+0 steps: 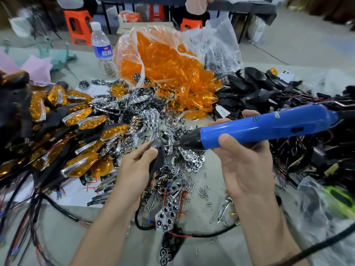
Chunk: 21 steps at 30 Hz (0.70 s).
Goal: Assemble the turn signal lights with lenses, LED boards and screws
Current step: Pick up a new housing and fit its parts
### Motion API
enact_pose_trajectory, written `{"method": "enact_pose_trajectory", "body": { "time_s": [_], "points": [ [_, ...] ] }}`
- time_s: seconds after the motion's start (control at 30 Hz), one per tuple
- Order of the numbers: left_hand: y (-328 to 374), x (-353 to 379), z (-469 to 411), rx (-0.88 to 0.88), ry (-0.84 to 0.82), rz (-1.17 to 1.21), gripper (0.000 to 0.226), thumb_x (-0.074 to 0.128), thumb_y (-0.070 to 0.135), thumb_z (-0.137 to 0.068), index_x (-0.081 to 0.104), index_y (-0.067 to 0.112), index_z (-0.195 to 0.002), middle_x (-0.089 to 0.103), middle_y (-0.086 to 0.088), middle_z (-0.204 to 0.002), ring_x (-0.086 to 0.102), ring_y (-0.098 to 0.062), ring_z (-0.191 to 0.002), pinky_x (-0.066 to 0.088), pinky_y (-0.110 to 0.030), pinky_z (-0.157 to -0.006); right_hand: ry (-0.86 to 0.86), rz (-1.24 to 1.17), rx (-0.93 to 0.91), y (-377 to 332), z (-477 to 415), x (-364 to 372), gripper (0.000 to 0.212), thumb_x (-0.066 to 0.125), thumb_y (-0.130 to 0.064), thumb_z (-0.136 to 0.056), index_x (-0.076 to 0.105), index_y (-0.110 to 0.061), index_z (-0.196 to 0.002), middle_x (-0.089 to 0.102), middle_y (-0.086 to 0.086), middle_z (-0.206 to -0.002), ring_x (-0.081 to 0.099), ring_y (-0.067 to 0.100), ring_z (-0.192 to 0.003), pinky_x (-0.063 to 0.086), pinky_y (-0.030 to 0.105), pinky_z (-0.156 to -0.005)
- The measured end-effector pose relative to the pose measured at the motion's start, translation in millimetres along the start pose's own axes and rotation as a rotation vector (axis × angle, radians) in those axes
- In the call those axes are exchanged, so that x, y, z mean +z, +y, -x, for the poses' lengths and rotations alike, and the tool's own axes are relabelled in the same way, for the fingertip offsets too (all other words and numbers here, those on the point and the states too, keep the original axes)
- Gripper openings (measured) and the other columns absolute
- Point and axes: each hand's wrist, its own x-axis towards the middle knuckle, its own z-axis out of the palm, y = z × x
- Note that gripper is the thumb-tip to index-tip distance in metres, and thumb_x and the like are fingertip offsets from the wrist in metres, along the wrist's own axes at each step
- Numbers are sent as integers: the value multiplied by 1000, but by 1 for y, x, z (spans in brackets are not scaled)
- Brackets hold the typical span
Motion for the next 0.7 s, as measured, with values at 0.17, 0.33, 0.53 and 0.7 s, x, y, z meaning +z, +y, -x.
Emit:
{"method": "enact_pose_trajectory", "body": {
  "time_s": [0.17,0.33,0.53,0.7],
  "points": [
    [-1,-2,0,17,-15,-30,35,65,27,-101,75,56,-83,76,-10,-85,61,-11,-52,46,-25,-43,-8,13,-2,-2,4,0,63,63,13,-75,45,-16,-129,73,11,-92,67,36,-99,49,66,-103],
    [-6,-1,-4,51,-23,-78,24,64,28,-101,72,51,-100,77,2,-74,60,-13,-51,47,-28,-43,-22,27,5,2,4,1,63,62,14,-75,46,-15,-128,70,16,-95,65,39,-101,48,69,-103],
    [-10,-1,-9,118,8,-177,24,63,27,-100,72,48,-108,76,8,-75,57,-17,-49,48,-33,-46,-181,125,-71,10,7,1,57,67,15,-76,45,-15,-119,68,21,-104,64,41,-107,52,55,-100],
    [-10,-6,-12,158,68,-295,39,64,25,-99,74,57,-79,73,1,-66,54,-19,-42,46,-32,-43,-274,241,-109,22,12,2,50,77,-1,-78,56,-28,-114,70,18,-109,67,42,-107,56,55,-91]
  ]
}}
